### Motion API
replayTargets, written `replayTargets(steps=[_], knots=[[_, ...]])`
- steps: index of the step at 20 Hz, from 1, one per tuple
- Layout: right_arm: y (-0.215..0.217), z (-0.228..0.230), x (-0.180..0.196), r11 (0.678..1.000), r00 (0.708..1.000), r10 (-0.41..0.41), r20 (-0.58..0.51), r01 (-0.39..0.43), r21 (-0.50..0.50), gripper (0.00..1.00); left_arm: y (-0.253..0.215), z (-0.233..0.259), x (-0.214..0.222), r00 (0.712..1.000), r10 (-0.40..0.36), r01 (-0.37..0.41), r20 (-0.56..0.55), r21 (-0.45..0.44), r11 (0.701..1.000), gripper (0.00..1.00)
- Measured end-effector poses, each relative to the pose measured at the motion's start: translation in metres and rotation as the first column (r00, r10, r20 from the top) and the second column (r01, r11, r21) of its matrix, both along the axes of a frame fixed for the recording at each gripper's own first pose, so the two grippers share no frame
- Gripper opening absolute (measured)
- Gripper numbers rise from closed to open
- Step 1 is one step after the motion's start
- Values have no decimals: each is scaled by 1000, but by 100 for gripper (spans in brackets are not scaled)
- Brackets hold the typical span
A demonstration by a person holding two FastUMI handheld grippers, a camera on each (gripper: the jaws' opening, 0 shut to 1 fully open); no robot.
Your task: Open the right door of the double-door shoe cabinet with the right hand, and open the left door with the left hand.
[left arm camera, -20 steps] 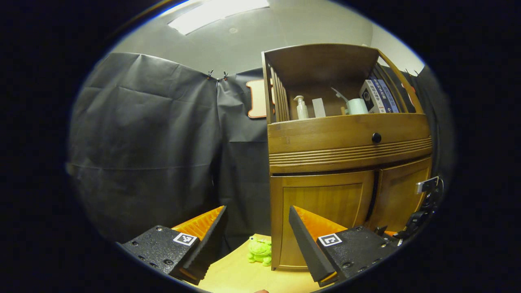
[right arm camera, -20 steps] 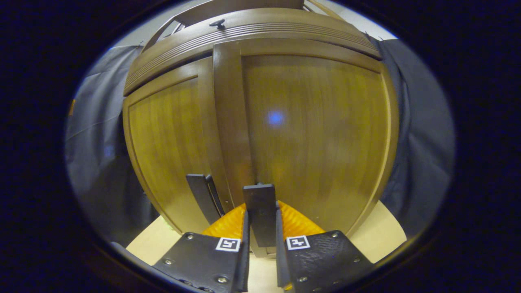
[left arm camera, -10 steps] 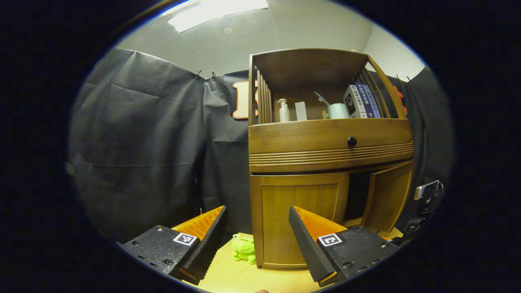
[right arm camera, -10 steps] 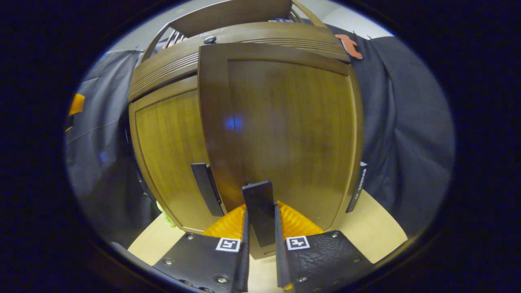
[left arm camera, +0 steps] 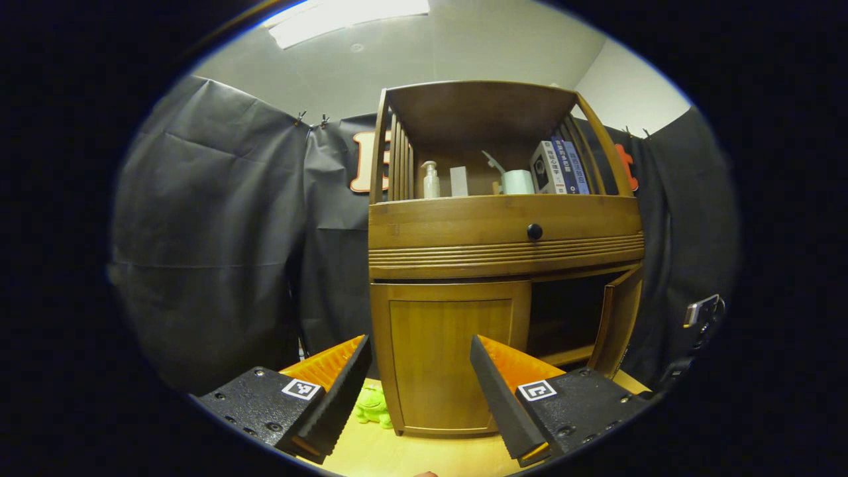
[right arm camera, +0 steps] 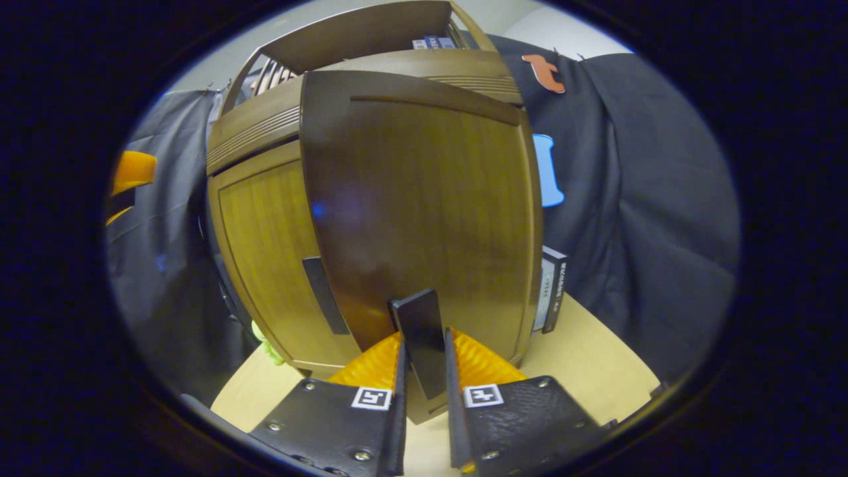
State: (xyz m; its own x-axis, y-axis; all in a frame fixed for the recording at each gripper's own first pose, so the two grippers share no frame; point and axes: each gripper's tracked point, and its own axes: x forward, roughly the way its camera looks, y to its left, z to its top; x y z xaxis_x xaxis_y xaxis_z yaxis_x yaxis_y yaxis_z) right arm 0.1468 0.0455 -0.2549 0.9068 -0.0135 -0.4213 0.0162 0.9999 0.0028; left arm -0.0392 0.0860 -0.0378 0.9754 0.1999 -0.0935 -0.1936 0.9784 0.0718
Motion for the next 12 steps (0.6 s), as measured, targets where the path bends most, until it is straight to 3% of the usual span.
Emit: replayTargets(steps=[1, 2, 4, 5, 7, 9, 12], knots=[[0, 5, -7, 1000, 1000, 0, -4, 0, -6, 23, -5, -1, 2, 1000, -14, 14, 0, -3, 1000, 92], [0, 7, -8, 1000, 1000, -2, -13, 2, -13, 25, -10, -2, 4, 1000, -28, 28, 0, -8, 1000, 87], [-3, 8, -11, 1000, 1000, -20, -14, 19, -19, 23, -22, -5, 7, 998, -61, 61, -6, -26, 998, 87], [-5, 10, -12, 999, 1000, -29, -12, 29, -22, 23, -28, -6, 9, 997, -78, 78, -7, -34, 996, 93], [-12, 14, -13, 998, 999, -48, -13, 47, -37, 23, -39, -7, 9, 994, -106, 106, -6, -40, 994, 87], [-22, 15, -18, 997, 997, -71, -17, 71, -35, 23, -48, -8, 10, 992, -129, 129, -6, -37, 991, 92], [-35, 18, -26, 995, 995, -95, -30, 94, -22, 23, -62, -11, 13, 987, -163, 162, -7, -47, 986, 87]])
